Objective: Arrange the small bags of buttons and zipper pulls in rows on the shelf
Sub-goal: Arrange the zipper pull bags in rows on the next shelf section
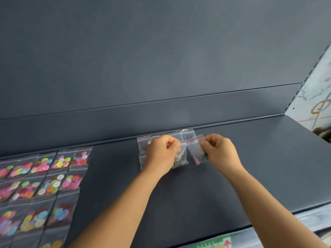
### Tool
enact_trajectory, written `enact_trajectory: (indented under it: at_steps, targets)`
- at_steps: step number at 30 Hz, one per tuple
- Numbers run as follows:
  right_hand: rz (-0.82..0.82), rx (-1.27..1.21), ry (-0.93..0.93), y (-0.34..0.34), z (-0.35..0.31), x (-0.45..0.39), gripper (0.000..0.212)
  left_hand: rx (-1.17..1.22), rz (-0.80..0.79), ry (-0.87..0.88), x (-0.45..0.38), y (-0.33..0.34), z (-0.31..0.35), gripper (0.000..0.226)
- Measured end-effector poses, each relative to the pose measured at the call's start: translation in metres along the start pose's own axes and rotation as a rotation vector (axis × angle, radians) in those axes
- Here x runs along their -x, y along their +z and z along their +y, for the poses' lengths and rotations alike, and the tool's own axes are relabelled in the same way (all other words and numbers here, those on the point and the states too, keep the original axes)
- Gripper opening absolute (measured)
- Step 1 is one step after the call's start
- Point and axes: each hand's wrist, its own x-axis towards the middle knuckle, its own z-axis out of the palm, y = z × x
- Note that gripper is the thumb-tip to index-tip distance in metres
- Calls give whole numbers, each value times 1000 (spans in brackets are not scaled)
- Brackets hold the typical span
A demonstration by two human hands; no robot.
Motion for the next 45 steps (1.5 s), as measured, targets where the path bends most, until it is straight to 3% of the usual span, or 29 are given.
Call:
enact_trajectory:
  at_steps: [7,9,12,18,28,38,45]
  targets:
    - [-112,113,9,0,14,-14,3,-267,21,41,-9,26,0,14]
    - [-129,185,-6,0,15,-14,20,-372,40,68,-10,26,-1,11]
    - [-148,281,-127,-6,15,-12,35,-518,91,161,-5,24,-3,24]
    - [-381,426,-320,-12,16,-5,14,-654,-85,298,18,28,-11,28]
    - [-330,402,-339,-5,20,-8,7,-734,-139,292,15,33,-11,31]
    - [-314,471,-313,0,17,-8,16,-771,-146,268,13,35,-11,34]
    - [-320,551,-423,1,8,-4,24,-772,-83,245,21,25,-1,49]
